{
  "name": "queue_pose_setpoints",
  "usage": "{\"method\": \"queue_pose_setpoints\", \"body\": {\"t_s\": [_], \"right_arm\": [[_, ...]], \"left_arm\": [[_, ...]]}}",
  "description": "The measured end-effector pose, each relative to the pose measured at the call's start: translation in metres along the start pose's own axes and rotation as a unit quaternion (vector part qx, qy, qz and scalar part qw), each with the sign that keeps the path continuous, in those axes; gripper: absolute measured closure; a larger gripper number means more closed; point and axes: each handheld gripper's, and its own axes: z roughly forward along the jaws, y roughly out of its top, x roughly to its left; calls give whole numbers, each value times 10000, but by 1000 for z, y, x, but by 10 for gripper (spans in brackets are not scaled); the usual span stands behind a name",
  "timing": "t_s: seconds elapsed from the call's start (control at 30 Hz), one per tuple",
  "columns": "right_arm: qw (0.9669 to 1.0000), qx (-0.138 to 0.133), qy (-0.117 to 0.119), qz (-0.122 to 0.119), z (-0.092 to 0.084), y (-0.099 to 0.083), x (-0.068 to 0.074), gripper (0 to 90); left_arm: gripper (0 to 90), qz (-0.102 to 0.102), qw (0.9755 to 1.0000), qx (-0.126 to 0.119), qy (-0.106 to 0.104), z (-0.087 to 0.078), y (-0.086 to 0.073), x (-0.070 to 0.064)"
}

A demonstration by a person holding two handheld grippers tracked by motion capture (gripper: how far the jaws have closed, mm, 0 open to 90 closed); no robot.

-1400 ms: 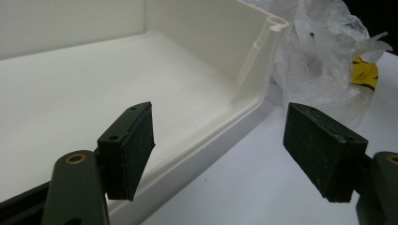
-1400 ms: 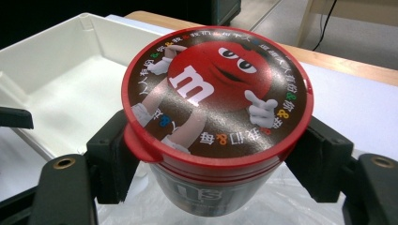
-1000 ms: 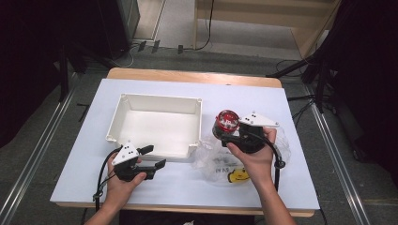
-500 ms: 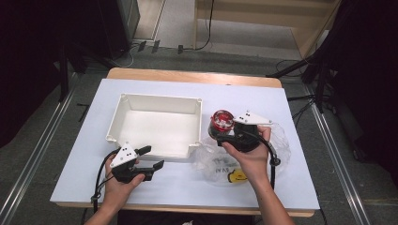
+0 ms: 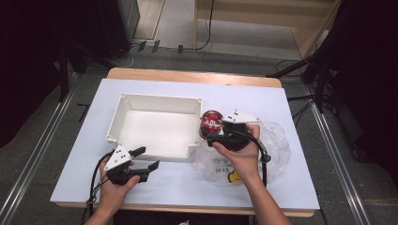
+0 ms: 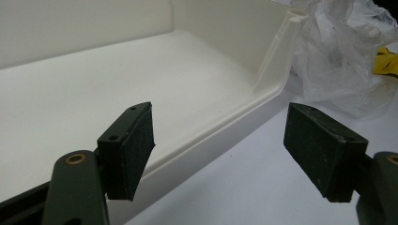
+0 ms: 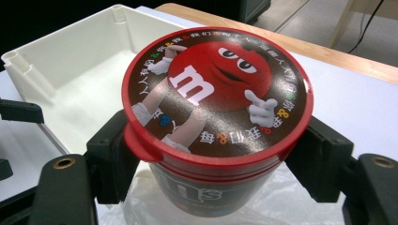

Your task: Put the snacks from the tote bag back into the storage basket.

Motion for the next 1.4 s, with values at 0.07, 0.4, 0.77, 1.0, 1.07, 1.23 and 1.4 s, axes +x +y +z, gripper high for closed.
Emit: {"method": "queue_pose_setpoints", "body": {"t_s": [0.07,0.4,0.77,1.0,1.07,1.23,1.4], "right_arm": [[10000,-7,27,-21,2,1,1,256],[9999,-17,148,-78,11,7,8,256],[9995,8,283,-145,21,12,15,256],[9991,45,360,-208,28,13,19,256],[9990,60,382,-214,31,13,19,256],[9988,90,432,-232,35,13,21,256],[9982,129,508,-295,40,12,24,256]], "left_arm": [[251,-22,10000,-11,20,-2,-1,1],[250,-60,9999,-10,92,-2,-4,2],[250,4,9999,6,135,-2,-6,0],[250,-10,9998,-63,168,-4,-7,0],[250,-18,9998,-69,175,-4,-7,-1],[250,-30,9998,-82,180,-4,-8,-1],[250,-47,9998,-98,185,-5,-8,-1]]}}
